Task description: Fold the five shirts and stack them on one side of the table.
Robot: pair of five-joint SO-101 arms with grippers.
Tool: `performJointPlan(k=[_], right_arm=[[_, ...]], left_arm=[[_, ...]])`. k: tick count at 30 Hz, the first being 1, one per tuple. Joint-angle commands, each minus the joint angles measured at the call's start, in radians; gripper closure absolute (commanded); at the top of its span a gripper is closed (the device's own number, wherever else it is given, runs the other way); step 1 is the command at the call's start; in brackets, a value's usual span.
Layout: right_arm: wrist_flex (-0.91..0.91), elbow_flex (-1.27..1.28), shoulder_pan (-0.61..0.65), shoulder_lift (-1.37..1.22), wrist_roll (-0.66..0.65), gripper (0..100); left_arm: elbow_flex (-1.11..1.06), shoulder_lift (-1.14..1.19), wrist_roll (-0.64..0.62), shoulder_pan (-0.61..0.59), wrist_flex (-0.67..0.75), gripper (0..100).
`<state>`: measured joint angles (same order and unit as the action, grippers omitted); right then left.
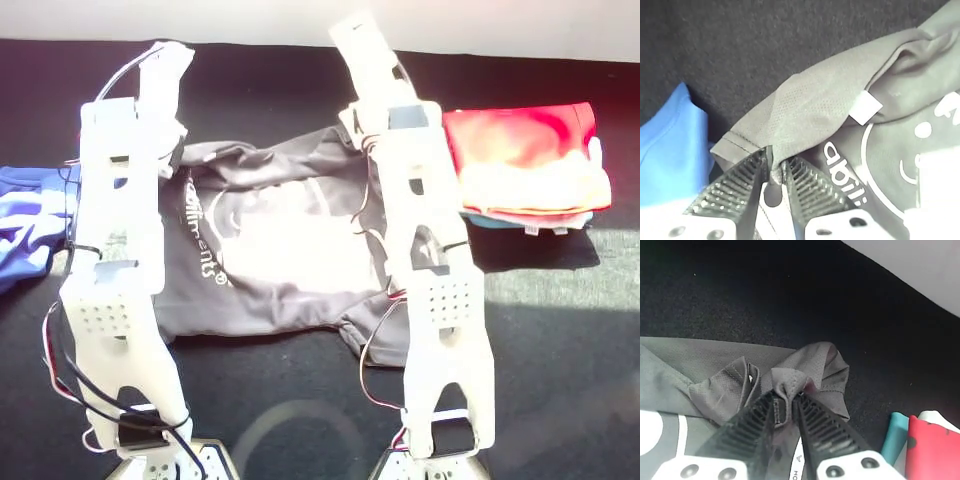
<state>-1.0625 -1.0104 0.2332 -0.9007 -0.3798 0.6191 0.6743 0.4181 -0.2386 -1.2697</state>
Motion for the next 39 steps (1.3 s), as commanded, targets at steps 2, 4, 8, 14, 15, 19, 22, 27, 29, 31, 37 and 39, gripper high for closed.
performJointPlan(k=[2, 4, 8, 14, 15, 19, 22, 27, 29, 31, 37, 39], right_arm=[[-0.059, -0.010, -0.022, 0.124, 0.012, 99.2], [-0.108, -0.010, -0.027, 0.174, 0.071, 99.2], [-0.208, -0.008, -0.035, 0.274, 0.190, 99.2], [-0.355, -0.008, -0.039, 0.361, 0.195, 99.2], [-0.380, -0.008, -0.039, 0.372, 0.195, 99.2], [-0.481, -0.008, -0.039, 0.400, 0.195, 99.2], [-0.545, -0.008, -0.039, 0.424, 0.195, 99.2], [-0.679, -0.008, -0.033, 0.484, 0.198, 99.2], [-0.702, 0.001, -0.035, 0.522, 0.201, 99.2], [-0.702, 0.015, -0.039, 0.565, 0.201, 99.2], [-0.696, 0.354, -0.021, 0.759, 0.201, 99.1], [-0.651, 0.522, -0.021, 0.854, 0.198, 99.1]], left_arm=[[0.044, -0.071, 0.005, 0.008, -0.109, 99], [0.044, -0.110, 0.006, 0.012, -0.157, 99], [0.044, -0.203, 0.006, 0.015, -0.244, 99], [0.039, -0.305, 0.009, 0.015, -0.419, 99], [0.038, -0.314, 0.017, 0.015, -0.442, 99], [0.025, -0.334, 0.041, 0.008, -0.477, 99], [-0.035, -0.357, 0.041, 0.004, -0.477, 99], [-0.205, -0.469, 0.043, 0.004, -0.470, 99], [-0.283, -0.538, 0.043, 0.007, -0.470, 99], [-0.375, -0.605, 0.043, 0.008, -0.450, 99], [-0.743, -0.779, 0.043, 0.002, -0.282, 99], [-0.848, -0.826, 0.043, 0.002, -0.232, 99]])
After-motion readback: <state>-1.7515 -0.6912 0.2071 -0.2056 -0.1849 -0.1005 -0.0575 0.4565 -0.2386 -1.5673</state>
